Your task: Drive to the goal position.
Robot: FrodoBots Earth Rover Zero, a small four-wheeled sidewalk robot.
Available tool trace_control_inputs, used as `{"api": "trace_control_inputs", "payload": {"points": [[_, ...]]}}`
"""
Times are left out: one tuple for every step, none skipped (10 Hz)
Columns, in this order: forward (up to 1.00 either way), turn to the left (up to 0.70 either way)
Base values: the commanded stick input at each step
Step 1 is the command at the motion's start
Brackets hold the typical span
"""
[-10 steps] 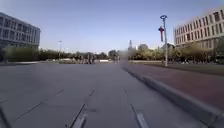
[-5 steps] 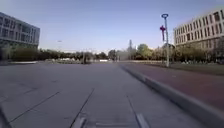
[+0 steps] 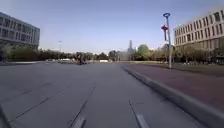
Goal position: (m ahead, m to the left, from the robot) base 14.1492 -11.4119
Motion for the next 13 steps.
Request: {"api": "trace_control_inputs", "payload": {"points": [[0.60,0.00],[0.60,0.00],[0.60,0.00],[0.60,0.00],[0.60,0.00],[0.60,0.00],[0.60,0.00],[0.60,0.00],[0.60,0.00],[0.60,0.00],[0.60,0.00],[0.60,0.00],[0.60,0.00]]}}
